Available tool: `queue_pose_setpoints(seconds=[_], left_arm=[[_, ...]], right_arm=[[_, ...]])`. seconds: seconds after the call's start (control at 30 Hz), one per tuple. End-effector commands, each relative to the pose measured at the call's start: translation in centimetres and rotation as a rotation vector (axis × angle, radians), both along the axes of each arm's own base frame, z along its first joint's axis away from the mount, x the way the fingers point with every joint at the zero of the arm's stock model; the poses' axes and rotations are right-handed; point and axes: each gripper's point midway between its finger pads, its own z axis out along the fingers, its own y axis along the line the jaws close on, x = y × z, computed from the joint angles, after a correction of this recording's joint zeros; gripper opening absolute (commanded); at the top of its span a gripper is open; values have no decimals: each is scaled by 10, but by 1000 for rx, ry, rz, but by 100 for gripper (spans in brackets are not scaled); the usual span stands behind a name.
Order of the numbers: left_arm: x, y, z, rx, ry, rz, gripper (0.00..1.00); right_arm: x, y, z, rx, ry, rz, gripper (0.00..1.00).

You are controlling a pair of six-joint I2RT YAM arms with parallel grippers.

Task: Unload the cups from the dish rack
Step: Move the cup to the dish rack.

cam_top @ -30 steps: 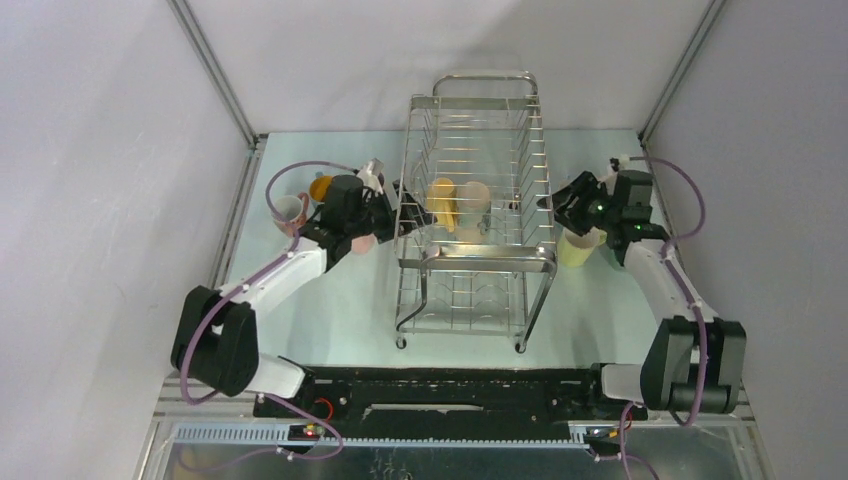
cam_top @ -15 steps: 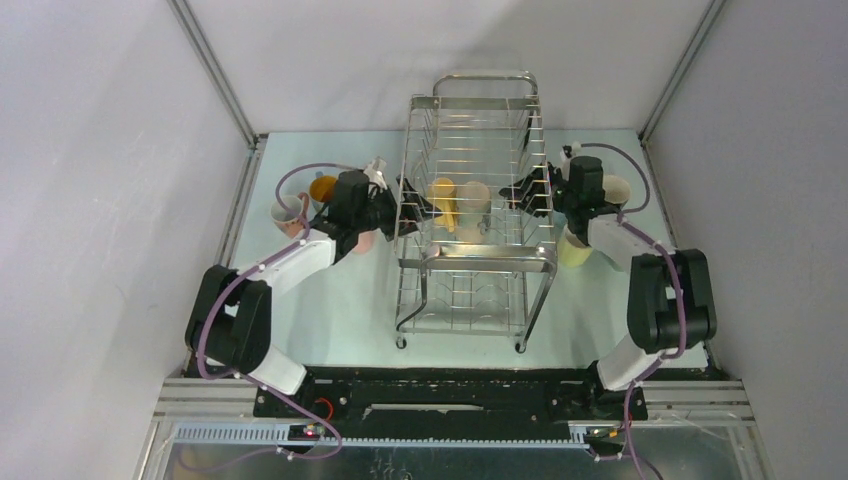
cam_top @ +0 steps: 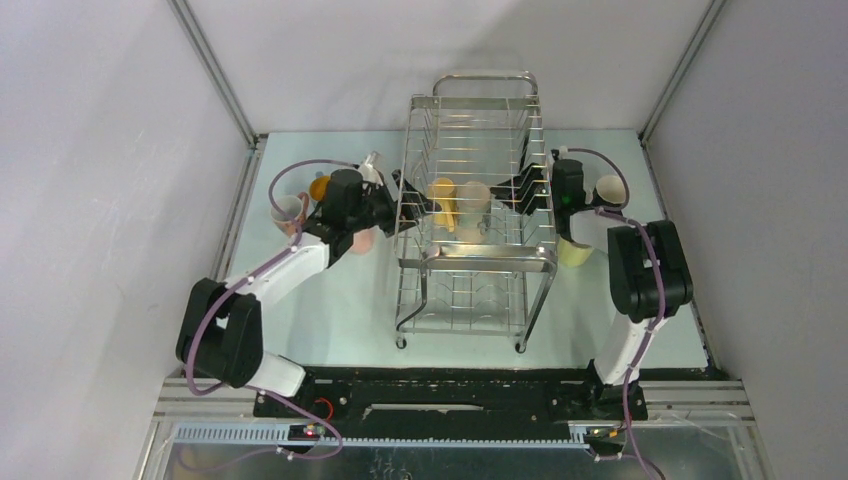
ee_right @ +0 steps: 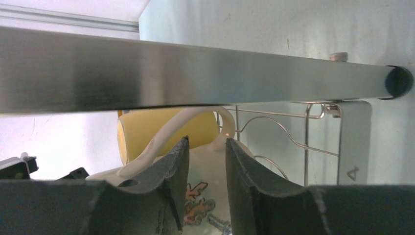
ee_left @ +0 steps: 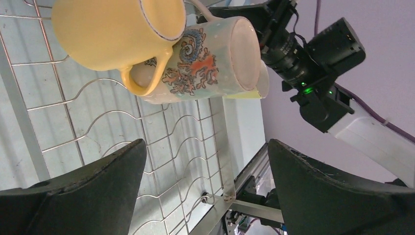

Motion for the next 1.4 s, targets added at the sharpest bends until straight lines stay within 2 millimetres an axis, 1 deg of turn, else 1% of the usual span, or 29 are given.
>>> queue_pose_setpoints(seconds=[0.0, 0.23, 0.43, 0.57, 0.77, 1.1, 1.23, 1.37], left_arm=[[-11, 4, 8, -16, -29, -17, 100], [-14, 6, 3, -3, -21, -21, 100], [-14, 6, -2, 7, -13, -23, 100], [-12, 7, -3, 19, -17, -22, 100], [-12, 7, -4, 31, -21, -28, 100], [-15, 9, -6, 54, -29, -42, 100], [-15, 8, -3, 55, -38, -48, 100], [-12, 4, 2, 55, -57, -60, 100]], right_arm=[[17, 18, 21, 24, -88, 10, 40], [17, 33, 9, 46, -77, 57, 39], [3, 50, 4, 51, -66, 143, 38], [-8, 58, 0, 29, -47, 182, 37], [-23, 70, 0, 25, -34, 219, 36], [-46, 76, -2, 42, -24, 245, 36], [-51, 80, -2, 54, -15, 254, 36], [-52, 83, -3, 67, 1, 251, 36]])
